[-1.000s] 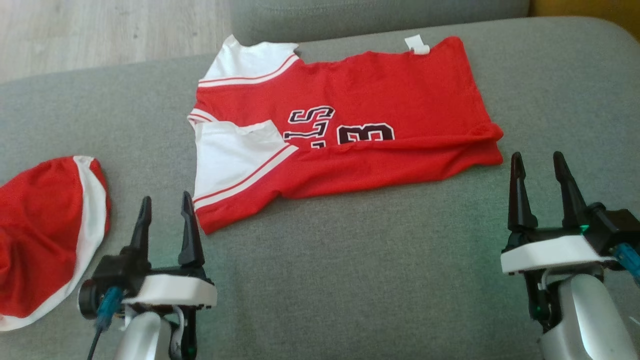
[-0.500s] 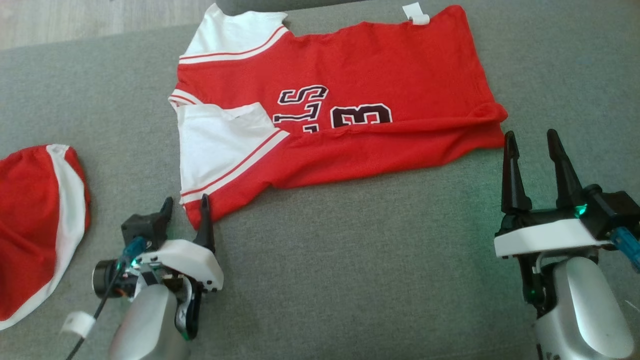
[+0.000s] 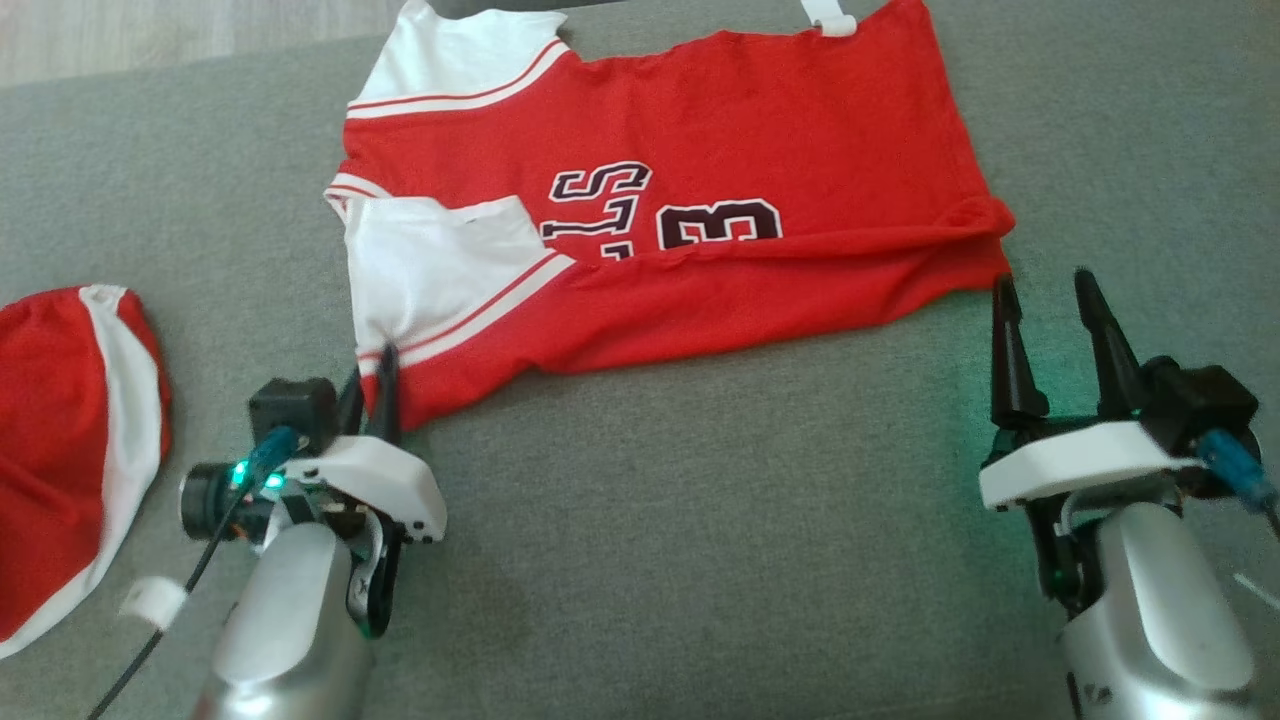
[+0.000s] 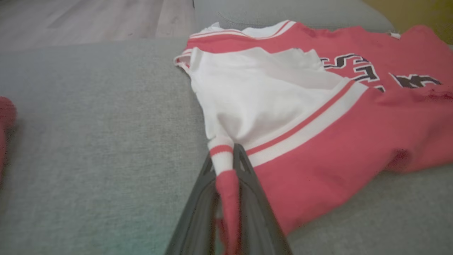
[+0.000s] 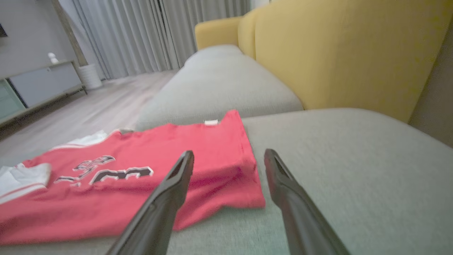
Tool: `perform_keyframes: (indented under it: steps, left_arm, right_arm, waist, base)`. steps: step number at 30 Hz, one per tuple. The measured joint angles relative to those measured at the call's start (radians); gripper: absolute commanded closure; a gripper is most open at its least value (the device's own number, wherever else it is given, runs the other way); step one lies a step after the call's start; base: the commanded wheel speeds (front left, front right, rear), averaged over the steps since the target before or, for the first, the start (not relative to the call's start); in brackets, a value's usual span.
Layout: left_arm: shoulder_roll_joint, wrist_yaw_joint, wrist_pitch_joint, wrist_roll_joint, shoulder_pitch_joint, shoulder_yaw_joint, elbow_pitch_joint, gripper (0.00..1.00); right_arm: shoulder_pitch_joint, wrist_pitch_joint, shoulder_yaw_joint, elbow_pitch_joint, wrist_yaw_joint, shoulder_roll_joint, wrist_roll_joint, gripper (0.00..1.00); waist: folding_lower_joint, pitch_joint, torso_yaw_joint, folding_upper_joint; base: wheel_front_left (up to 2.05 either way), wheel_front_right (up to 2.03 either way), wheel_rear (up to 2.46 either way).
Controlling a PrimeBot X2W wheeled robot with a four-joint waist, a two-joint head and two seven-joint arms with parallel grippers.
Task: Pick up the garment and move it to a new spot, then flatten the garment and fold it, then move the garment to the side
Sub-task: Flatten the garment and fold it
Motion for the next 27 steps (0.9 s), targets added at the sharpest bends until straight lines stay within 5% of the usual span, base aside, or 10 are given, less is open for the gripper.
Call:
perform_keyframes:
  steps: [7,23,24,25,26,27]
  left_arm:
    - [0.000,0.003,-0.174,0.000,0.002,0.001,-0.098,1.00]
    - [-0.003,-0.019,-0.224,0.009,-0.008,-0.051,-0.123,1.00]
    - [-0.003,-0.019,-0.224,0.009,-0.008,-0.052,-0.120,1.00]
    - [-0.002,-0.019,-0.225,0.009,-0.008,-0.053,-0.117,1.00]
    - [-0.002,-0.018,-0.225,0.009,-0.008,-0.052,-0.113,1.00]
    - [-0.001,-0.018,-0.225,0.009,-0.007,-0.052,-0.109,1.00]
  right_arm:
    - [-0.116,0.130,-0.098,0.216,0.000,0.000,0.002,0.00]
    - [-0.461,0.176,-0.160,0.750,0.000,-0.012,0.055,0.00]
    - [-0.474,0.168,-0.144,0.772,0.000,-0.012,0.055,0.55]
    - [-0.483,0.154,-0.128,0.790,0.000,-0.012,0.053,0.89]
    - [-0.488,0.137,-0.113,0.805,0.000,-0.012,0.047,1.00]
    - [-0.489,0.118,-0.105,0.818,0.000,-0.011,0.037,1.00]
  waist:
    - [0.0000,0.002,0.026,0.0000]
    - [0.0000,0.029,0.070,0.0000]
    - [0.0000,0.027,0.070,0.0000]
    - [0.0000,0.025,0.070,0.0000]
    - [0.0000,0.023,0.067,0.0000]
    - [0.0000,0.021,0.065,0.0000]
  base:
    - [0.00,0.00,0.00]
    - [0.00,0.00,0.00]
    - [0.00,0.00,0.00]
    - [0.00,0.00,0.00]
    - [0.00,0.00,0.00]
    - [0.00,0.00,0.00]
